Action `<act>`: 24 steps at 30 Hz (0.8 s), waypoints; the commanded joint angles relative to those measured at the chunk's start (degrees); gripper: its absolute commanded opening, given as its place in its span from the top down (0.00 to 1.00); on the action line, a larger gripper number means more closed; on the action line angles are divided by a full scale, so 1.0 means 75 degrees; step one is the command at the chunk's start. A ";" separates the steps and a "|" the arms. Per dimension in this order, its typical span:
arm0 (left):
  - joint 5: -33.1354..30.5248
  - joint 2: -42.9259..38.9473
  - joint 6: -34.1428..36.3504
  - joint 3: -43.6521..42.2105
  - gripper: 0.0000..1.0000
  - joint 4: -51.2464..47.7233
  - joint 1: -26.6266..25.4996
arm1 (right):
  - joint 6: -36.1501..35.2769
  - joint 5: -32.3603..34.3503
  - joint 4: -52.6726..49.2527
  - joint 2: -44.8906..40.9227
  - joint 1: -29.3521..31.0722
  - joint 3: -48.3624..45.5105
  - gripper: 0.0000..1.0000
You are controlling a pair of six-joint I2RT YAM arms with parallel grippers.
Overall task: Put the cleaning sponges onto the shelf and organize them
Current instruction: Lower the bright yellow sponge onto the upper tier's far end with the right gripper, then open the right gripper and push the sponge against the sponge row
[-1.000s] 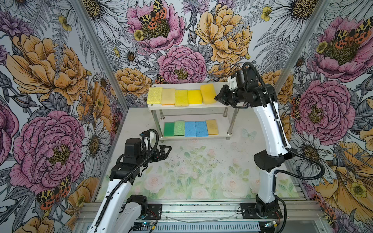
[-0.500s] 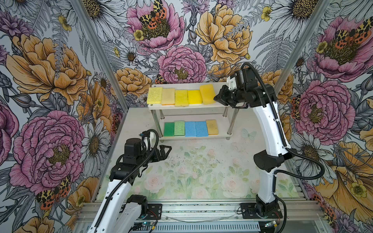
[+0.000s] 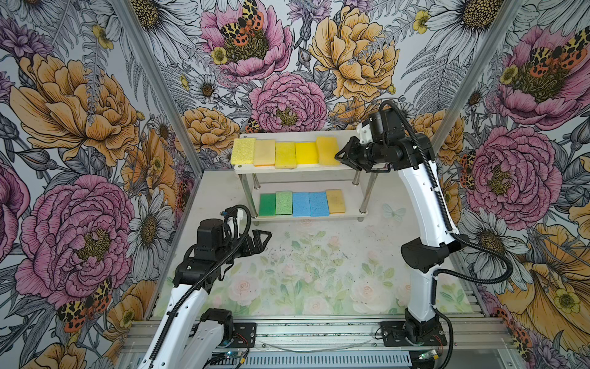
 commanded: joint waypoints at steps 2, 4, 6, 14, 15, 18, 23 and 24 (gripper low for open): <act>-0.0125 -0.0098 0.0196 -0.0048 0.01 0.0130 -0.0039 | -0.0041 0.0044 0.0066 -0.0095 0.0053 -0.0070 0.68; -0.0125 -0.0098 0.0194 -0.0050 0.01 0.0124 -0.0042 | -0.0035 0.0053 0.0065 -0.0113 0.0047 -0.0069 0.66; -0.0124 -0.0098 0.0194 -0.0048 0.01 0.0127 -0.0039 | -0.0053 0.0060 0.0067 -0.0128 0.0043 -0.0062 0.64; -0.0119 -0.0089 0.0207 -0.0051 0.01 0.0130 -0.0042 | -0.0147 0.0346 0.0083 -0.0298 -0.0016 -0.0065 0.47; -0.0120 -0.0086 0.0206 -0.0051 0.01 0.0125 -0.0029 | -0.0168 0.0404 0.0078 -0.0343 -0.0024 -0.0065 0.46; -0.0110 -0.0086 0.0203 -0.0048 0.01 0.0131 -0.0035 | -0.0345 0.0523 0.0148 -0.0496 -0.0018 -0.0054 0.44; -0.0105 -0.0054 0.0207 -0.0048 0.01 0.0129 -0.0035 | -0.0922 0.0260 0.0804 -0.0933 0.0721 -0.0052 0.44; -0.0108 -0.0051 0.0206 -0.0057 0.01 0.0127 -0.0033 | -0.1051 0.0163 0.0943 -0.0972 0.0956 -0.0050 0.44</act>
